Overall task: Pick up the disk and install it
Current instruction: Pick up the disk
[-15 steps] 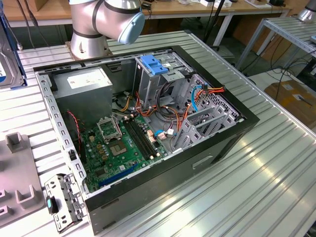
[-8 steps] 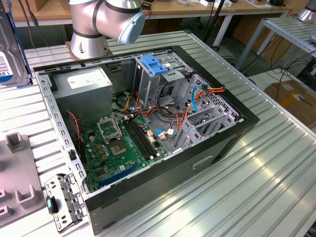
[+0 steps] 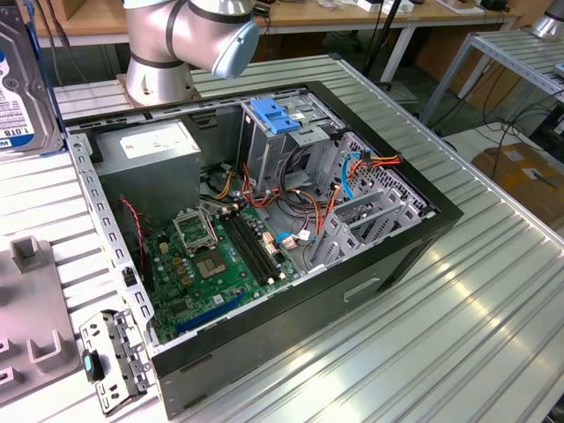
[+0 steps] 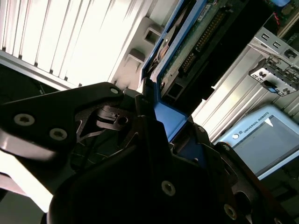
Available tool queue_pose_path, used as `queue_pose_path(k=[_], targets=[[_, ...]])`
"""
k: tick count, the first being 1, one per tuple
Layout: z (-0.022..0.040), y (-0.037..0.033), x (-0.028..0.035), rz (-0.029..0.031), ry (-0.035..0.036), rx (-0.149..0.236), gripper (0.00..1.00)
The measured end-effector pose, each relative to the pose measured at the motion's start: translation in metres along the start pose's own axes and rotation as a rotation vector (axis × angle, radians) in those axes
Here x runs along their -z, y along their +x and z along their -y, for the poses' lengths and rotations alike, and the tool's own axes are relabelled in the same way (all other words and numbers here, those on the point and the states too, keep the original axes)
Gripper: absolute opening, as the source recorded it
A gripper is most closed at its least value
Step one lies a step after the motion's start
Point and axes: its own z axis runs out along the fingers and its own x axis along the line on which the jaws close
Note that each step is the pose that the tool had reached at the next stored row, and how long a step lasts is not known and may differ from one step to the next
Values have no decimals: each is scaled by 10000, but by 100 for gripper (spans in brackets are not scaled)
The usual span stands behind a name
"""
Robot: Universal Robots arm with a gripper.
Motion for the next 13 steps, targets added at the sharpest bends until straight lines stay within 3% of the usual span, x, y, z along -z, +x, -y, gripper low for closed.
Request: queue_pose_path(k=[7,13], targets=[[48,120,1,1,0,-1,37],[233,130,4,0,-5,0,37]])
